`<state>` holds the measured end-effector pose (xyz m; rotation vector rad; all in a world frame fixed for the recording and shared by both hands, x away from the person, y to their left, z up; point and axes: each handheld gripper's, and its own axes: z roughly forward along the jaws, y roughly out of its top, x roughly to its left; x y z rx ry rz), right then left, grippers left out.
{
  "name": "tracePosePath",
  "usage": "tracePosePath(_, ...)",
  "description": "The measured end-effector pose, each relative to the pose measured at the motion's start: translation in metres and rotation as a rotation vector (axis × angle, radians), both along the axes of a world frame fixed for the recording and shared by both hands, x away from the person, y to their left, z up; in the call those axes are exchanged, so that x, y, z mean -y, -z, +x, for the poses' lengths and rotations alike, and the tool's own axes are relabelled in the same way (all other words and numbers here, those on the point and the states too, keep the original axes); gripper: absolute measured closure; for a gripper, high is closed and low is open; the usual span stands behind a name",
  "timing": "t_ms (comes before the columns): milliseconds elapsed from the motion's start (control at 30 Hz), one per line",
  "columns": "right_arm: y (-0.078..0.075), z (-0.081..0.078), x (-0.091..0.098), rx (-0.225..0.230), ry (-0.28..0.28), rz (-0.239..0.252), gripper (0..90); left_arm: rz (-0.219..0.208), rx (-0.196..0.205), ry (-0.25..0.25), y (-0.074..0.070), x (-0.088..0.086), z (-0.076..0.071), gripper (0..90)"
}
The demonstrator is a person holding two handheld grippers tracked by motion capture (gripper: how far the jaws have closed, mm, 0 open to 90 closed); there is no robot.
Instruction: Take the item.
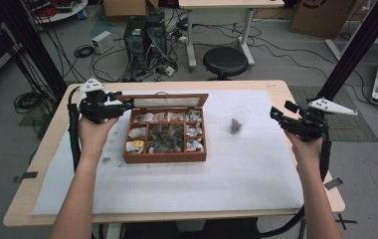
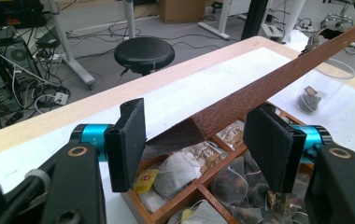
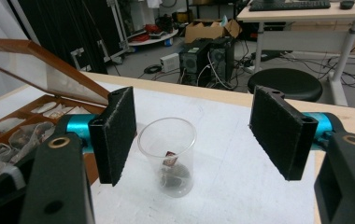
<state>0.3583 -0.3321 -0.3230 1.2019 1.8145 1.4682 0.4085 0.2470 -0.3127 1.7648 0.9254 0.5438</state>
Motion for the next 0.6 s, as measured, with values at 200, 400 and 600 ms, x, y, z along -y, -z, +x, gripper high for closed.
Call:
tracePosePath(200, -0.0009, -0.0009, 0.0018, 0.007, 0.006, 0.01, 32.3, -0.001, 0.001, -0.008, 0.0002, 0.0006, -0.0007, 39.0)
tracePosePath(400, -0.0016, -0.0014, 0.0024, 0.007, 0.007, 0.015, 32.1, -0.004, 0.001, -0.011, 0.0006, 0.0013, -0.0013, 38.8)
tracePosePath(600, -0.002, -0.0015, 0.0024, 0.008, 0.004, 0.017, 31.9, -0.004, 0.0, -0.01, 0.0006, 0.0007, -0.0009, 38.6)
